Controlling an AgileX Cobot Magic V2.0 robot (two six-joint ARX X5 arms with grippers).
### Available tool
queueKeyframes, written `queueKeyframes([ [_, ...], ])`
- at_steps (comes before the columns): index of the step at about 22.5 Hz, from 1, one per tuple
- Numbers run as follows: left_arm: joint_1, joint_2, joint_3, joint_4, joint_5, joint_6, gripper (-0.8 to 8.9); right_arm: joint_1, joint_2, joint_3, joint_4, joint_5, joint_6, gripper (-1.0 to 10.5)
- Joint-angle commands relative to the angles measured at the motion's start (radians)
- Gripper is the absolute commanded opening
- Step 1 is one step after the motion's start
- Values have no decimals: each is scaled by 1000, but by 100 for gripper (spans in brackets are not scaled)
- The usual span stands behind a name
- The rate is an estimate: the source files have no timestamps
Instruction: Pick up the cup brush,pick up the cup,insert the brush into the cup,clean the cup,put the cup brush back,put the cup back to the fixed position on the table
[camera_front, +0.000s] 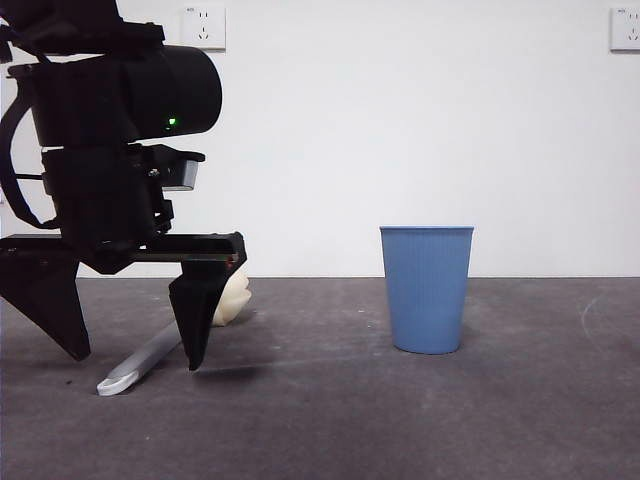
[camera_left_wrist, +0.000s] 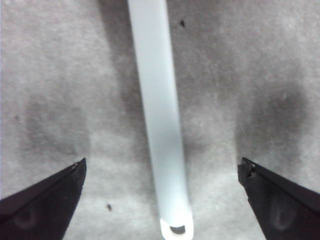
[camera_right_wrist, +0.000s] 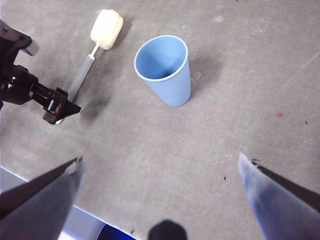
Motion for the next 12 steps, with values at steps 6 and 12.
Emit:
queueKeyframes([
  [6,-15,47,0,-11,5,-43,461,1,-1,2,6,-1,8,596],
  [12,-33,53,0,-7,6,-63,178,1,-1,2,6,0,8,595],
])
